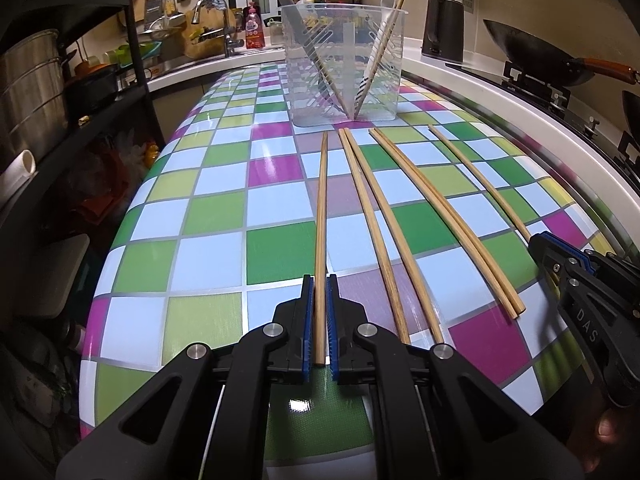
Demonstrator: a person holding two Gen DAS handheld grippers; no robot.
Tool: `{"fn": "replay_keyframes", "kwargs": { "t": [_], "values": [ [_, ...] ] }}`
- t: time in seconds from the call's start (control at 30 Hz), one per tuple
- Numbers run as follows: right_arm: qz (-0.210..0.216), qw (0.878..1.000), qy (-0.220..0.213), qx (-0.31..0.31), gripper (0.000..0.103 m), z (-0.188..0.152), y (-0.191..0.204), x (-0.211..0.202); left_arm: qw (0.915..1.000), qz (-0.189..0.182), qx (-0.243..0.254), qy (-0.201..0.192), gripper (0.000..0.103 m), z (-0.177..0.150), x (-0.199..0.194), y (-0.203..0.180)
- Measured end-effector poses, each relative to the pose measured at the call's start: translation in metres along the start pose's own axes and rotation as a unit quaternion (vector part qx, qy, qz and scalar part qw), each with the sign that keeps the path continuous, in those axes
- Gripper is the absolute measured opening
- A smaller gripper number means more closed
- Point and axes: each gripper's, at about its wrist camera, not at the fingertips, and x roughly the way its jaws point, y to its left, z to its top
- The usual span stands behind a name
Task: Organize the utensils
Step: 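Grasp a wooden chopstick with the left tool while the right tool grasps another, then lift both chopsticks and carry them above the clear container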
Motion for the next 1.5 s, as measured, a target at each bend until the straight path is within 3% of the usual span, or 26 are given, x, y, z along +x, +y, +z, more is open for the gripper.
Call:
{"fn": "replay_keyframes", "kwargs": {
  "t": [0.23, 0.47, 0.7, 1.1, 1.5],
  "values": [
    [0.000, 1.000, 0.000, -0.001, 0.006, 0.000, 0.001, 0.000, 0.9998, -0.014, -0.017, -0.002, 0.007, 0.001, 0.002, 0.002],
    [0.003, 1.000, 0.000, 0.000, 0.006, 0.001, 0.002, 0.001, 1.0000, -0.001, 0.003, -0.009, 0.006, 0.001, 0.002, -0.006],
    [0.005, 1.000, -0.002, 0.019, 0.005, 0.006, -0.004, -0.008, 0.9998, -0.013, -0.002, -0.013, 0.006, 0.003, -0.004, -0.004],
    [-0.009, 1.000, -0.024, 0.006, 0.005, 0.026, 0.002, -0.045, 0.9967, -0.030, -0.006, -0.075, 0.006, 0.016, -0.040, 0.000],
    [-0.010, 0.997, -0.076, 0.000, 0.005, 0.053, -0.003, -0.088, 0.9853, -0.055, -0.023, -0.160, 0.006, 0.033, -0.079, 0.007]
  ]
}}
